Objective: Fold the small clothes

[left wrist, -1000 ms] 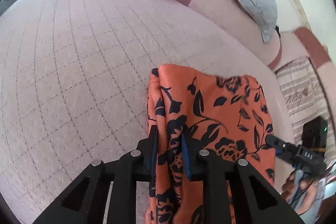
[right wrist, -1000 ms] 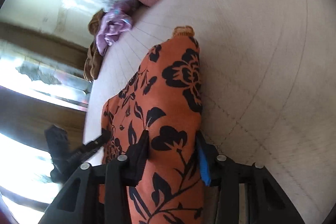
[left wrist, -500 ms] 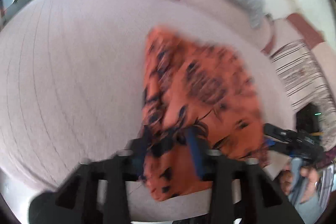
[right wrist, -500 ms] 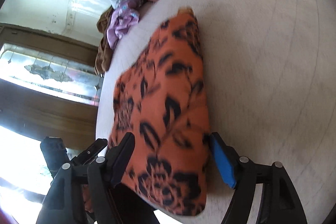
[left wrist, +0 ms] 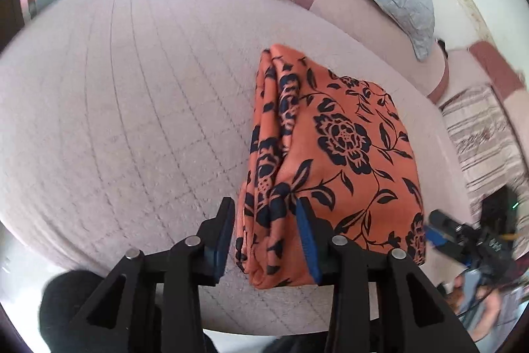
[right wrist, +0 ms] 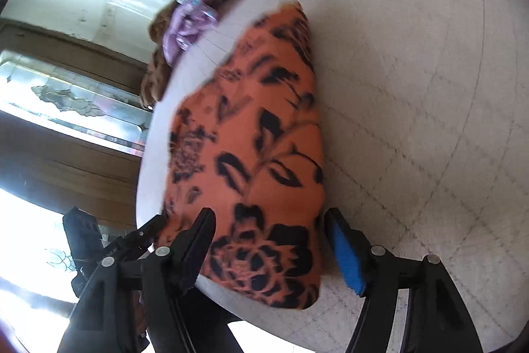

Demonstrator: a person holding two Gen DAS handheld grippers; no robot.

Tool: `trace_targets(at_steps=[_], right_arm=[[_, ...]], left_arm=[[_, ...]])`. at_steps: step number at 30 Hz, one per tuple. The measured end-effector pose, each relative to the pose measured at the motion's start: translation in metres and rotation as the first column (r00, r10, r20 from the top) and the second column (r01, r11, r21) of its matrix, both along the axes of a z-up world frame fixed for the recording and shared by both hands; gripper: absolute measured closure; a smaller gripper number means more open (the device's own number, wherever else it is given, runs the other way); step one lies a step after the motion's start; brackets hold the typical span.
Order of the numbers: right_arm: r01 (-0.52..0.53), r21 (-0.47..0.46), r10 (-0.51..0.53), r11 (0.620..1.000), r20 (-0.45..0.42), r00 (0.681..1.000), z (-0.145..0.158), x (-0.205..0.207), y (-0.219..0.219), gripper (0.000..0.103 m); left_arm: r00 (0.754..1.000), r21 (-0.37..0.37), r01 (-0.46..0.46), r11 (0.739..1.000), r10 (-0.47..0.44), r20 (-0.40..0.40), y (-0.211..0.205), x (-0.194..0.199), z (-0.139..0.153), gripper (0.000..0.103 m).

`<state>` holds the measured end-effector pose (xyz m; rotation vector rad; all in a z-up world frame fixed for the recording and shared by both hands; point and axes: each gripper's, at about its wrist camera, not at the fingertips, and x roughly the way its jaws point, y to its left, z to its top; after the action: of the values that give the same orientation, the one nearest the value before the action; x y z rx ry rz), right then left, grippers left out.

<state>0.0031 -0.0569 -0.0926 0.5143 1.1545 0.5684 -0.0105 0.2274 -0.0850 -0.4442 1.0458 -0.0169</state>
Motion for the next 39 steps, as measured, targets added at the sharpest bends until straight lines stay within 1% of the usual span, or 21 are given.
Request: trace_targets(at_steps=[3,8,16,18,20,21,22,23,25,26,27,28,29,30,33,34,35,36,37,38,39], right_arm=[[-0.006,-0.032,0.006,0.999,0.022,1.0,0.01,0.002,0.003,0.03],[0.007,-0.043,-0.006,0.999,0.028,1.0,0.017,0.016,0.005,0.029],[0.002,-0.059,0.0,0.998,0.037,0.999,0.022,0.041,0.015,0.029],[0.001,-0.061,0.002,0.998,0.042,0.999,0.023,0.047,0.018,0.029],[0.003,-0.066,0.0,0.998,0.037,0.999,0.017,0.053,0.022,0.024],[-0.009,-0.077,0.011,0.997,0.032,0.999,0.011,0.056,0.026,0.024],[-0.04,-0.118,0.043,0.992,0.021,0.999,0.003,0.058,0.032,0.036],[-0.063,-0.165,0.065,0.984,0.005,0.998,-0.004,0.059,0.038,0.044],[-0.068,-0.171,0.072,0.983,0.012,0.997,-0.006,0.056,0.038,0.044],[-0.066,-0.162,0.068,0.985,0.011,0.998,-0.004,0.055,0.036,0.044],[-0.057,-0.142,0.059,0.988,0.006,0.998,-0.001,0.055,0.033,0.042],[-0.055,-0.126,0.056,0.991,0.008,0.998,0.001,0.056,0.029,0.04],[-0.041,-0.105,0.041,0.994,-0.002,0.999,0.002,0.059,0.025,0.035],[-0.016,-0.07,0.015,0.997,-0.006,1.0,0.005,0.063,0.019,0.032],[0.035,-0.023,-0.035,0.999,0.005,0.999,0.009,0.079,0.01,0.029],[0.045,-0.011,-0.045,0.999,0.005,0.999,0.008,0.086,0.01,0.028],[0.049,0.003,-0.049,0.999,-0.004,0.999,0.005,0.093,0.011,0.025],[0.048,0.01,-0.047,0.999,-0.026,0.999,-0.001,0.101,0.013,0.025],[0.031,0.012,-0.03,0.999,-0.071,0.997,-0.013,0.111,0.02,0.027],[-0.006,0.002,0.006,1.0,-0.084,0.996,-0.02,0.116,0.028,0.05],[-0.033,-0.044,0.03,0.998,-0.067,0.997,-0.021,0.116,0.035,0.051]], left_arm=[[1.0,0.077,0.001,0.997,-0.002,0.021,-0.015,0.01,0.01,0.049],[0.998,0.165,0.02,0.986,-0.029,0.051,-0.026,0.02,0.025,0.044],[0.998,0.187,0.02,0.982,-0.03,0.05,-0.026,0.043,0.024,0.043],[0.999,0.187,0.014,0.982,-0.023,0.048,-0.025,0.048,0.02,0.036],[0.998,0.181,0.018,0.983,-0.029,0.056,-0.024,0.051,0.01,0.036],[0.999,0.188,0.041,0.981,-0.045,0.014,-0.025,0.056,-0.003,0.058],[0.998,0.163,0.06,0.985,-0.054,-0.043,-0.023,0.059,-0.018,0.076],[0.998,0.123,0.051,0.991,-0.046,-0.045,-0.02,0.058,-0.023,0.076],[0.999,0.099,0.037,0.994,-0.036,-0.017,-0.016,0.054,-0.017,0.076],[0.999,0.084,0.035,0.996,-0.035,-0.009,-0.014,0.054,-0.012,0.074],[1.0,0.075,0.029,0.997,-0.029,-0.005,-0.012,0.055,-0.006,0.062],[1.0,0.065,0.03,0.997,-0.03,0.003,-0.01,0.058,-0.001,0.045],[0.999,0.058,0.032,0.998,-0.033,0.016,-0.009,0.061,0.004,0.038],[0.999,0.055,0.029,0.998,-0.032,0.043,-0.008,0.065,0.01,0.033],[0.997,0.053,0.038,0.998,-0.041,0.065,-0.008,0.082,0.01,0.033],[0.998,0.056,0.051,0.997,-0.053,0.037,-0.01,0.09,0.0,0.033],[0.998,0.07,0.066,0.995,-0.064,-0.027,-0.012,0.098,-0.016,0.039],[0.994,0.043,0.083,0.996,-0.08,-0.069,-0.014,0.103,-0.028,0.059],[0.994,-0.028,0.077,0.997,-0.079,-0.073,-0.011,0.104,-0.035,0.063],[0.996,-0.052,0.05,0.997,-0.053,-0.065,-0.008,0.103,-0.033,0.064],[0.997,-0.043,0.052,0.998,-0.054,-0.046,-0.008,0.101,-0.024,0.067]])
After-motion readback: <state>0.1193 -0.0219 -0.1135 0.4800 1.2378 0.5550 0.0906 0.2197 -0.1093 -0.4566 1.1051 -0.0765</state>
